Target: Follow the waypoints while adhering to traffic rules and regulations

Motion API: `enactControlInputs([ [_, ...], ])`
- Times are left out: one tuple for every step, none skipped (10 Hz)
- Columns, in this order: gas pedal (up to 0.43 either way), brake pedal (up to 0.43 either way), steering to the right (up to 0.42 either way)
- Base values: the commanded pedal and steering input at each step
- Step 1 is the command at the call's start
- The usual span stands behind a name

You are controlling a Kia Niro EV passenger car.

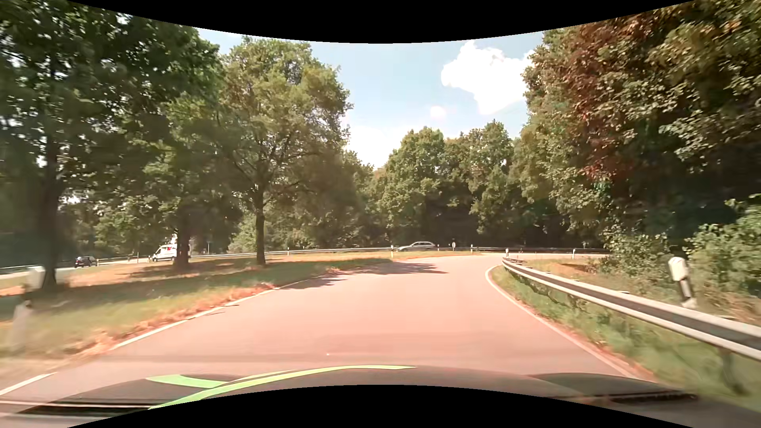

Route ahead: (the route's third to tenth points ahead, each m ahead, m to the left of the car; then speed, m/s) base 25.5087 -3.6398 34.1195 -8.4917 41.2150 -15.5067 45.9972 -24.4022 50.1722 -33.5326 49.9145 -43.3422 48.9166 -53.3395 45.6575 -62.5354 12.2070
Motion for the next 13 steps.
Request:
enactControlInputs([
  [0.000, 0.049, 0.067],
  [0.000, 0.049, 0.069],
  [0.000, 0.049, 0.071],
  [0.000, 0.049, 0.072],
  [0.000, 0.049, 0.074],
  [0.000, 0.049, 0.077],
  [0.000, 0.049, 0.080],
  [0.000, 0.049, 0.085],
  [0.000, 0.049, 0.087],
  [0.000, 0.049, 0.089],
  [0.000, 0.043, 0.089],
  [0.000, 0.037, 0.089],
  [0.000, 0.030, 0.089],
])
